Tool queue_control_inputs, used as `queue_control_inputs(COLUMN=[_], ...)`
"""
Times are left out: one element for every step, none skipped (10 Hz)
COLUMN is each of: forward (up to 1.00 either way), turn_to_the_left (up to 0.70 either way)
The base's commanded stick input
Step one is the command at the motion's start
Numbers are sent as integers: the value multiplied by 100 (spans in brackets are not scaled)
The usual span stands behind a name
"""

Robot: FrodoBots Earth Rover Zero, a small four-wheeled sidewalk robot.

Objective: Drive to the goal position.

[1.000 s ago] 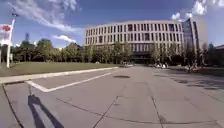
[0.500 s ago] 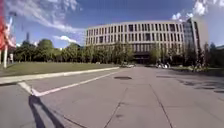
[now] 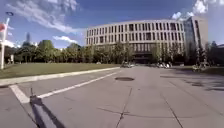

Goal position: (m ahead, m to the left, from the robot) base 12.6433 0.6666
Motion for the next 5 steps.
queue_control_inputs(forward=[70, 70, 70, 70, 70], turn_to_the_left=[-14, -14, -14, 0, 0])
